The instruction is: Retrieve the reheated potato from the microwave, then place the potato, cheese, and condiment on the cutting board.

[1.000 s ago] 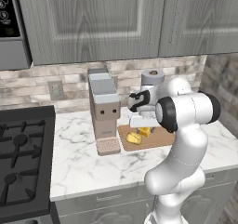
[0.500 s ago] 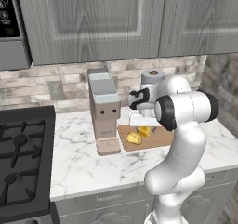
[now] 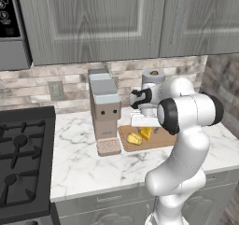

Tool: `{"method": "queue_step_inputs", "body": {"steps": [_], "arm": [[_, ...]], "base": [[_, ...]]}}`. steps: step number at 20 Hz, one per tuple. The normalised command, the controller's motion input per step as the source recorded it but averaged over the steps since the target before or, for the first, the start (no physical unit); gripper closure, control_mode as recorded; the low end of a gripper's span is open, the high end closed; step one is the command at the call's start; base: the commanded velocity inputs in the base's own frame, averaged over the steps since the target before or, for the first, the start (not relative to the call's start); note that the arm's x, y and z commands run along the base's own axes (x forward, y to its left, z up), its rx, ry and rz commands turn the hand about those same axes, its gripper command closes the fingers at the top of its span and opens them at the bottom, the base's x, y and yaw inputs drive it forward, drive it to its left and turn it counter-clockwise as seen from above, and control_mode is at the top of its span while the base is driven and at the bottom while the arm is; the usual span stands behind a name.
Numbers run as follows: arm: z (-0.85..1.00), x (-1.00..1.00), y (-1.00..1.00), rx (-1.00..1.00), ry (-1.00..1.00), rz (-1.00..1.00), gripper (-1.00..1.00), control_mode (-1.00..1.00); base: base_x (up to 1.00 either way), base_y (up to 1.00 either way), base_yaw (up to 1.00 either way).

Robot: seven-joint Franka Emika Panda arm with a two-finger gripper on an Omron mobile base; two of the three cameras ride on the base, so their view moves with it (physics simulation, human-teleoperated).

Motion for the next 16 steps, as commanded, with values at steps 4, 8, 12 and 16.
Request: {"method": "queue_step_inputs", "body": {"steps": [4,8,12,16], "arm": [[0.29,-0.14,0.00,0.00,0.00,0.00,-1.00,-1.00],[0.30,-0.28,-0.04,0.00,0.00,-0.03,-1.00,-1.00],[0.15,-0.44,-0.15,0.00,0.00,-0.05,-1.00,-1.00],[0.12,-0.52,-0.19,0.00,0.00,-0.04,-1.00,-1.00]], "base": [[0.00,0.00,0.00],[0.00,0.00,0.00],[0.00,0.00,0.00],[0.00,0.00,0.00]]}}
